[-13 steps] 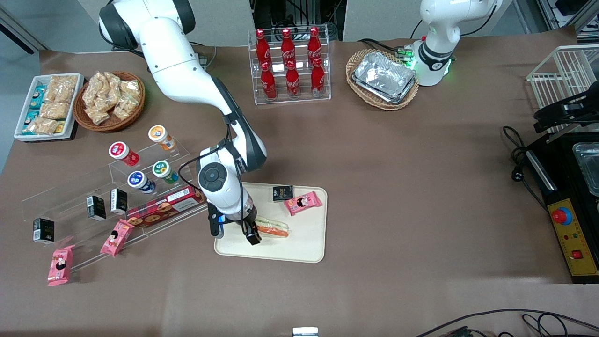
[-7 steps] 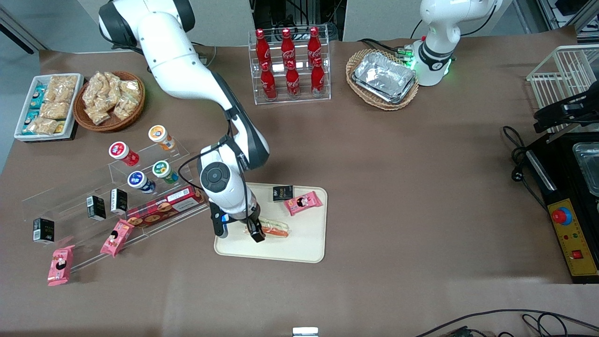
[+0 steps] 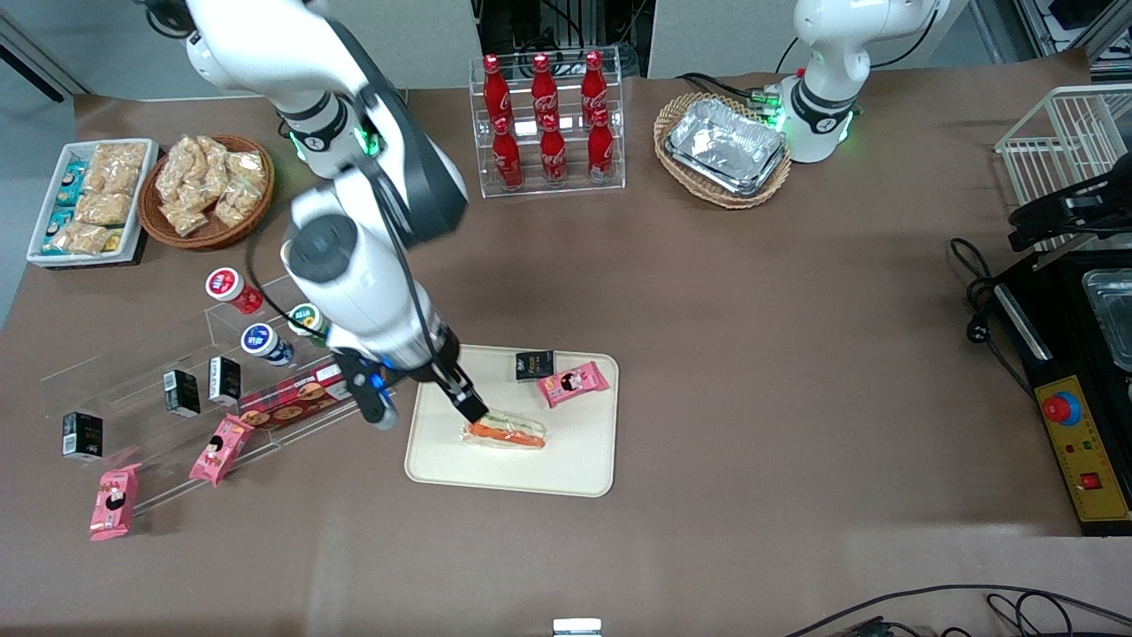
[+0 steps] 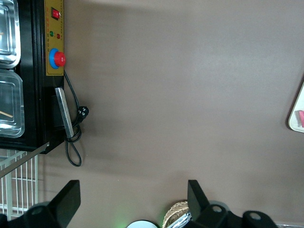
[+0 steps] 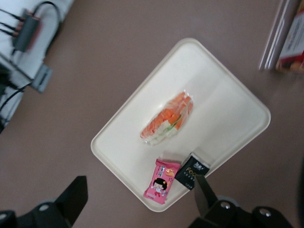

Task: Place sandwich on tray
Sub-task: 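Open the right gripper and raise it away from the tray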

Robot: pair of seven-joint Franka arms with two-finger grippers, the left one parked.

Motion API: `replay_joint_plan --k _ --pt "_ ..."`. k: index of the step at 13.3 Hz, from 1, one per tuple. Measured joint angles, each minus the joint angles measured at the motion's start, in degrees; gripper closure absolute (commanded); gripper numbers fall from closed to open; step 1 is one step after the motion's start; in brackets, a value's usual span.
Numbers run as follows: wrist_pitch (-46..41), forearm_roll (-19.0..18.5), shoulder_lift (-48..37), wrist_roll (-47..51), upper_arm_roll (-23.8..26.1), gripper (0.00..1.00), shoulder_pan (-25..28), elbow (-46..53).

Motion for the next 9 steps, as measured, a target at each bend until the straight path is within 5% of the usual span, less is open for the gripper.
replay_joint_plan --k 5,9 --pt "-10.3 -6.9 -9.8 -23.7 0.7 0.00 -5.2 -0.2" --pt "-13.7 -9.9 -16.1 -38.4 11.9 0.00 -22.4 -3.2"
